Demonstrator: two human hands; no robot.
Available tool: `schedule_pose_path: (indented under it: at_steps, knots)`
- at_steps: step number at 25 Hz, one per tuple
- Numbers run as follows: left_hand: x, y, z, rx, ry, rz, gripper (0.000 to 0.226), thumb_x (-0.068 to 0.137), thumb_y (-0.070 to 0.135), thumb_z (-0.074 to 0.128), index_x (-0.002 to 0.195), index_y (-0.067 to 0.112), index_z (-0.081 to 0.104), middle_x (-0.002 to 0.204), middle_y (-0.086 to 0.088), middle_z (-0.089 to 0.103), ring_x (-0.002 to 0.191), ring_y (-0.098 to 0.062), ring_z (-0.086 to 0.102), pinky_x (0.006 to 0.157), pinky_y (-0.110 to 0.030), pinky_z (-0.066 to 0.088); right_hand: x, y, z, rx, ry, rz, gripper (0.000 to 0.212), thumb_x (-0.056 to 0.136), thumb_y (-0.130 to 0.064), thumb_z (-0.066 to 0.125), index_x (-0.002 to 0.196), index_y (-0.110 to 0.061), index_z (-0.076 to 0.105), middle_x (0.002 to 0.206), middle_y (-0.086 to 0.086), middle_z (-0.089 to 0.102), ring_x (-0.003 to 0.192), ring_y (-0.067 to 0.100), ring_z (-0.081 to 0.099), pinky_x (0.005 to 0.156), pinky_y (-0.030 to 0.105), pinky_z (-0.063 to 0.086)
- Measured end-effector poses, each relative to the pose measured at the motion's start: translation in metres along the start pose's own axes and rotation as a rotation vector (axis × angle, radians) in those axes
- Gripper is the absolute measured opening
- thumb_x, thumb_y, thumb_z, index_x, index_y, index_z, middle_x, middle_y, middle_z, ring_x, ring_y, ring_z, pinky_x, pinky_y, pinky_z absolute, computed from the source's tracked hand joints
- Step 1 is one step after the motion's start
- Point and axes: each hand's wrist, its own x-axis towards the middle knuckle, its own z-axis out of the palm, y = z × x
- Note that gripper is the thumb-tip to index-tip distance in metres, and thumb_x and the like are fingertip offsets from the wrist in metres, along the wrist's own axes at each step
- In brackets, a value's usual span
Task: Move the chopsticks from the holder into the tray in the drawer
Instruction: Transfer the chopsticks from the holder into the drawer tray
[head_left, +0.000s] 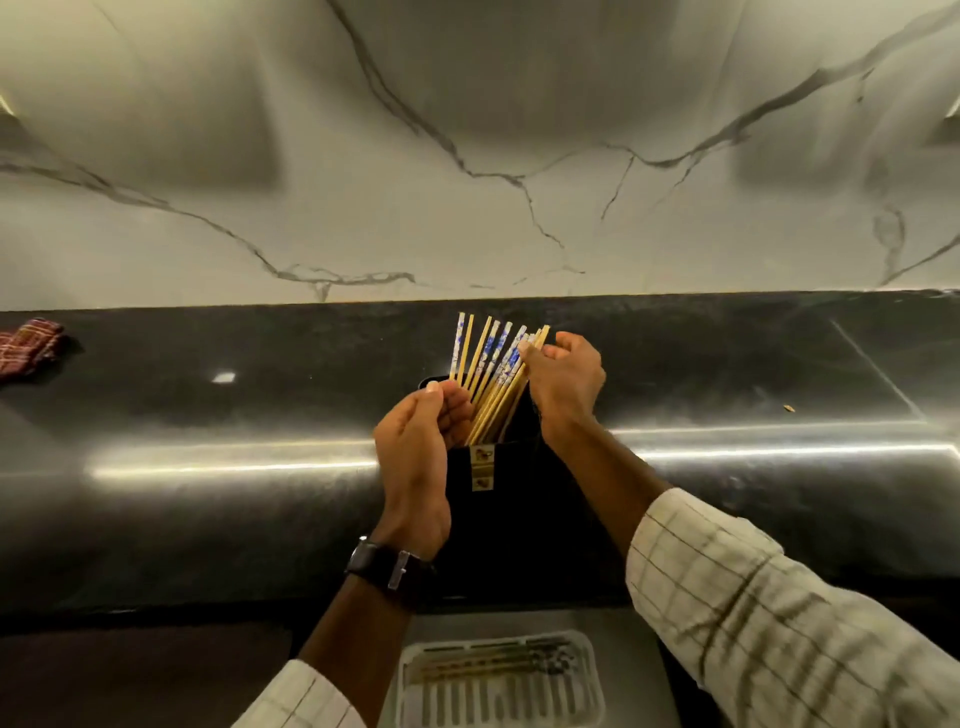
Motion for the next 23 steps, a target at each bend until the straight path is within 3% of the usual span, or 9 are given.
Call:
schedule_pose_path:
  at_steps: [2, 4, 6, 16, 20, 23]
  knots:
    - [0.008, -0.002, 0.003, 0.003, -0.002, -0.013, 0.028, 0.104, 0.017, 0.051, 0.107, -0.001, 0.073, 0.103, -0.019, 0.077, 0.093, -0.027, 0.073, 0.082, -0.031, 0.061, 0.020, -0.001, 0.009, -0.096, -0.031, 0.046, 0.052, 0.088, -0.023, 0.080, 0.134, -0.010, 0.061, 0.114, 0.008, 0.073, 0.090, 0.017, 0.073, 0.082, 0.033, 0.063]
    - [0.011, -0.005, 0.001, -0.001, -0.010, -0.032, 0.027, 0.104, 0.016, 0.052, 0.109, 0.000, 0.073, 0.104, -0.019, 0.077, 0.096, -0.027, 0.074, 0.082, -0.030, 0.061, 0.030, -0.003, 0.011, -0.182, -0.022, 0.025, 0.020, 0.085, -0.023, 0.083, 0.095, -0.010, 0.071, 0.094, 0.006, 0.076, 0.080, 0.017, 0.074, 0.073, 0.035, 0.063]
    - [0.012, -0.009, -0.003, 0.001, -0.016, -0.045, 0.026, 0.104, 0.016, 0.052, 0.110, 0.001, 0.073, 0.104, -0.017, 0.077, 0.100, -0.028, 0.074, 0.083, -0.030, 0.061, 0.037, -0.001, 0.012, -0.241, -0.018, 0.003, 0.017, 0.082, -0.019, 0.085, 0.077, -0.012, 0.071, 0.082, 0.005, 0.076, 0.073, 0.018, 0.076, 0.072, 0.039, 0.066]
    - [0.015, -0.016, -0.009, 0.016, -0.003, -0.063, 0.021, 0.102, 0.016, 0.057, 0.108, 0.005, 0.074, 0.104, -0.013, 0.077, 0.104, -0.028, 0.073, 0.092, -0.036, 0.059, 0.033, -0.010, -0.011, -0.375, -0.049, -0.204, 0.015, 0.091, -0.009, 0.076, 0.078, -0.002, 0.073, 0.074, 0.006, 0.074, 0.068, 0.021, 0.077, 0.065, 0.046, 0.066]
    - [0.014, -0.017, -0.009, 0.018, -0.003, -0.065, 0.019, 0.102, 0.015, 0.057, 0.107, 0.006, 0.074, 0.104, -0.013, 0.077, 0.105, -0.029, 0.072, 0.093, -0.037, 0.059, 0.032, -0.018, -0.015, -0.396, -0.071, -0.261, 0.027, 0.091, -0.008, 0.075, 0.067, -0.018, 0.066, 0.080, 0.007, 0.074, 0.074, 0.020, 0.076, 0.070, 0.043, 0.066]
    - [0.016, -0.017, -0.009, 0.015, -0.004, -0.068, 0.019, 0.101, 0.014, 0.057, 0.107, 0.005, 0.073, 0.104, -0.014, 0.077, 0.106, -0.030, 0.072, 0.094, -0.037, 0.059, 0.032, -0.022, -0.016, -0.365, -0.072, -0.301, 0.017, 0.090, -0.008, 0.076, 0.079, -0.019, 0.070, 0.085, 0.006, 0.075, 0.077, 0.019, 0.076, 0.073, 0.041, 0.066]
